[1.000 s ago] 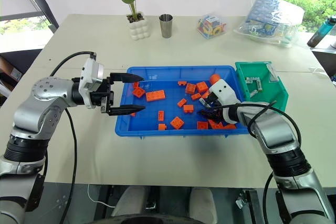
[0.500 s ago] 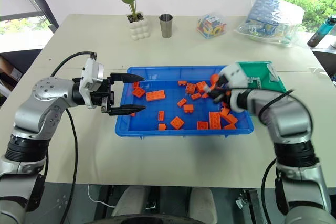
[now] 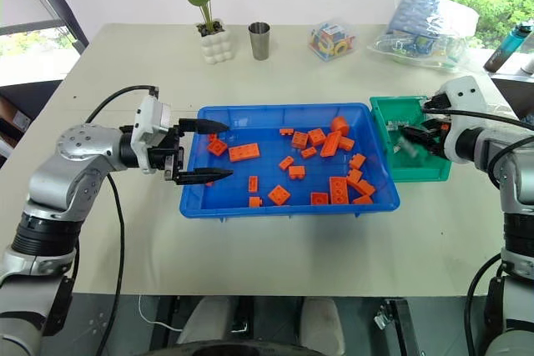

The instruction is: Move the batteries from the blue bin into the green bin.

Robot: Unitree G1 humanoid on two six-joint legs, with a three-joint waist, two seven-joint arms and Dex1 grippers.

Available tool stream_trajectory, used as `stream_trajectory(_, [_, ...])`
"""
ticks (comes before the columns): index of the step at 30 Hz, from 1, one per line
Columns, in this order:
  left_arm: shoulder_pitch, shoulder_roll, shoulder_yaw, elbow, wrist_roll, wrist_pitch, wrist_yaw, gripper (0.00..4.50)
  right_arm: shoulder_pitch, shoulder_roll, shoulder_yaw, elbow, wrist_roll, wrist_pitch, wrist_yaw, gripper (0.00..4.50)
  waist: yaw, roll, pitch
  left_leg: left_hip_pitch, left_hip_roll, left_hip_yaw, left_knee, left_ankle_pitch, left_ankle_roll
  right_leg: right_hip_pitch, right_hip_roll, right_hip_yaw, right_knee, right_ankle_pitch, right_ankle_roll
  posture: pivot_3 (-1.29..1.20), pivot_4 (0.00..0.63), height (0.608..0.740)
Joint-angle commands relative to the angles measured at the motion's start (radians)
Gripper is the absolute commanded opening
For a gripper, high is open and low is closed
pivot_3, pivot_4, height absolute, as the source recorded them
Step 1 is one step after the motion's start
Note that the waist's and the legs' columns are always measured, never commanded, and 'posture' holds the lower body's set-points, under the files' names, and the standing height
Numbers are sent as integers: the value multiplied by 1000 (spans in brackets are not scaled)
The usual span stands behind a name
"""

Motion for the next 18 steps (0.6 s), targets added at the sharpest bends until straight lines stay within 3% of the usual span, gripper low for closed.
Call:
stream_trajectory(1, [-17, 18, 21, -1, -3, -8, -6, 4500, 77, -79, -49, -108, 37, -112, 146, 3947, 4, 0, 0, 0, 0, 0, 0, 0, 0, 0, 0, 0, 0, 0, 0, 0, 150, 711])
stream_trajectory(6, [-23, 59, 84, 21, -43, 42, 5, 4500, 265, -176, -209, -177, 119, -273, 417, 3947, 9, 0, 0, 0, 0, -1, 0, 0, 0, 1, 0, 0, -1, 0, 0, 0, 150, 711])
stream_trajectory(12, [-44, 157, 167, 67, -83, 93, -24, 4500, 412, -298, -370, -105, 161, -368, 706, 3947, 14, 0, 0, 1, 0, 0, 0, 0, 0, 2, 0, 0, -2, 0, 0, 0, 150, 711])
stream_trajectory(18, [-41, 221, 191, 77, -89, 91, -64, 4500, 412, -308, -392, -31, 160, -416, 750, 3947, 17, 0, 1, 1, 0, -1, 0, 0, 0, 3, 0, 0, -2, 0, 0, 0, 150, 711])
